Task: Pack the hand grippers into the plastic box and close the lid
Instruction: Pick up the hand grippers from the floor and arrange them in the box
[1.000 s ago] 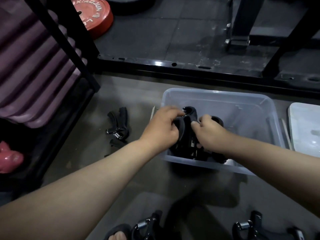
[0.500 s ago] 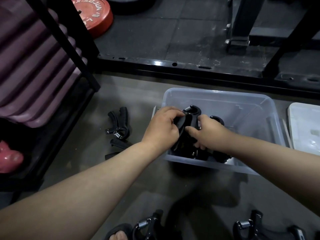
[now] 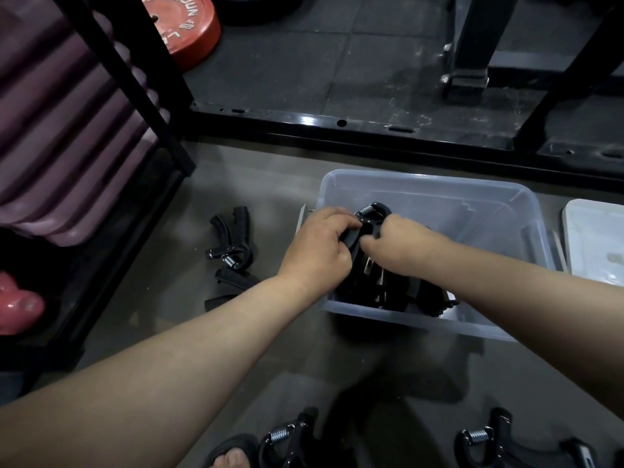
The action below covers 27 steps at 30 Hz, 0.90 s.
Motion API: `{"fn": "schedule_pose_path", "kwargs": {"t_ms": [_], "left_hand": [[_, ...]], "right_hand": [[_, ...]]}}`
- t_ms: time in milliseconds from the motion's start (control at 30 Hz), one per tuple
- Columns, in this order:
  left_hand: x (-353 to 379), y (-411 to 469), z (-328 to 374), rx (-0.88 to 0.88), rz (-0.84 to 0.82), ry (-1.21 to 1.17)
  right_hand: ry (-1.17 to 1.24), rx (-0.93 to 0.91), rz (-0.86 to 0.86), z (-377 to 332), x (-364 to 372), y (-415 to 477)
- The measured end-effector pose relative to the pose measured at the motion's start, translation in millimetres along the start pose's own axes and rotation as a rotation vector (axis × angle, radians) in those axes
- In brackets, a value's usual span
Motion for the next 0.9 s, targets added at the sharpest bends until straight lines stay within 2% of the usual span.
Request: {"fn": "schedule_pose_path", "kwargs": {"t_ms": [100,233,533,633,767,833,900], "left_hand": [[-0.6,0.9,0.7,-0.003,0.003,0.003],[-3.9,-1.2,0.4,-0.025,0.046,-0.028],[-11.5,-6.4,-12.5,-0.138,0.167,-0.170],[-10.4,-6.4,-18.5,-0.203,0.149,-0.140],[-6.8,-3.6,-17.5,-0.184,0.113,-0.102],[-10.0,-4.0,-17.3,-0.186,0.134,-0.164],[-19.9,-6.1,-30.8,-0.257,0.204,-0.246]], "right_hand": [[0.050,0.079,-0.038,8.7,13.8,6.3],[0.072,0.059,-0.019,10.1,12.9,10.7],[-0.050,0.033,-0.061,17.8,20.9,-8.3],[-0.050,-0.008,-0.041,10.8,24.0,-6.3],[-0.093,-0.054,-0.022,5.7,28.8,-1.6],[-0.089,-0.017,-0.039,11.5,28.8,-2.0],[-0.170,0.004,0.013,14.9,20.6,-6.2]]}}
Point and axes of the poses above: each hand's wrist, its own y-axis towards the middle knuckle, its own x-axis out of the palm, z = x × y, the point moved 8 cm from there along y, towards the middle knuckle, and after that the axes turned 5 degrees about y, right-handed, at the moved point
